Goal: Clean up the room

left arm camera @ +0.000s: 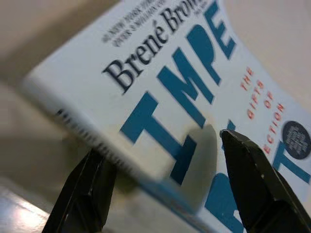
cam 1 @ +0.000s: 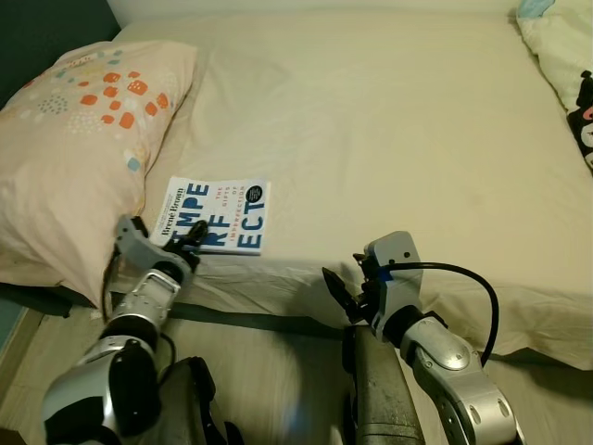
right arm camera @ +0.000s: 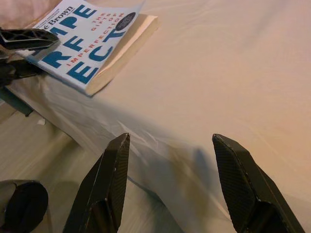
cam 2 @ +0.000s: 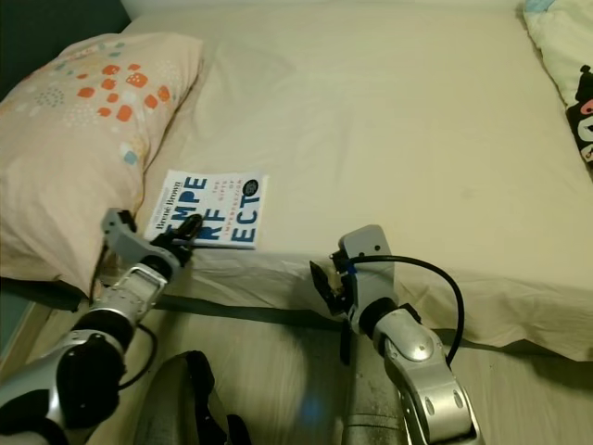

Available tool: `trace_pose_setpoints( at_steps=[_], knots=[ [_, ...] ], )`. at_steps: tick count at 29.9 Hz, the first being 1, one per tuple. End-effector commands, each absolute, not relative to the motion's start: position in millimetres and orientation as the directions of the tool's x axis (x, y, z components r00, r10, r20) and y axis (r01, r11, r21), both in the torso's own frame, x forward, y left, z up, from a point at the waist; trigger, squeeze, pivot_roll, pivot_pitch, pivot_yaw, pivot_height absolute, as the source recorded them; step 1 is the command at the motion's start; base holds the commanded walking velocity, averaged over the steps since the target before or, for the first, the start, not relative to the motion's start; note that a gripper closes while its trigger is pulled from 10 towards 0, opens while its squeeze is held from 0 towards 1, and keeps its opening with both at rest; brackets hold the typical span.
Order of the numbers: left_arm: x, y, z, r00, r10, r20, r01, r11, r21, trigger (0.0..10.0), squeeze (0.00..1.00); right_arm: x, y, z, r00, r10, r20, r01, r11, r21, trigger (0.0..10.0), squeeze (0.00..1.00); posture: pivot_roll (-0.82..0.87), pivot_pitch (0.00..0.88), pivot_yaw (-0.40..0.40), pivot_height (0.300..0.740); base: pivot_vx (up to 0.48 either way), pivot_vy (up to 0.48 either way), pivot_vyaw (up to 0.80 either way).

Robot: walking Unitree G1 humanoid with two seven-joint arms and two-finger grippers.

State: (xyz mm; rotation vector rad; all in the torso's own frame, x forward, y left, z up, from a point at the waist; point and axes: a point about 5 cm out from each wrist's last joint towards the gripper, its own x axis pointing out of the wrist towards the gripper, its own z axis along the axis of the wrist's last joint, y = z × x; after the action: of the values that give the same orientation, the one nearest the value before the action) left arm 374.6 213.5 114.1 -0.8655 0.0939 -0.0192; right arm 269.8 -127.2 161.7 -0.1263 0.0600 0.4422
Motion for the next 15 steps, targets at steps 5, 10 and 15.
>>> trace_pose_setpoints(
  at_steps=[5,10,15],
  knots=[
    [355.7,231.3,89.2,0.986,-0.077,-0.145,-0.057,0.670,-0.740,10.0,0.00,264.8,-122.4,151.8,0.891,0.441,-0.110,-0.450,0.889,-0.080,10.0,0.00,-0.26,0.356,0.100,0.547,0.000,0.000,0.00],
    [336.8,242.0,69.7,0.981,-0.100,-0.166,-0.057,0.668,-0.742,10.0,0.00,261.7,-119.7,145.1,0.885,0.448,-0.125,-0.459,0.886,-0.069,10.0,0.00,-0.25,0.334,0.107,0.547,0.000,0.000,0.00],
    [296.6,253.0,62.8,0.982,-0.160,-0.102,0.072,0.809,-0.583,10.0,0.00,264.8,-117.4,138.0,0.875,0.466,-0.127,-0.476,0.878,-0.058,10.0,0.00,-0.18,0.249,0.112,0.547,0.000,0.000,0.00]
  ],
)
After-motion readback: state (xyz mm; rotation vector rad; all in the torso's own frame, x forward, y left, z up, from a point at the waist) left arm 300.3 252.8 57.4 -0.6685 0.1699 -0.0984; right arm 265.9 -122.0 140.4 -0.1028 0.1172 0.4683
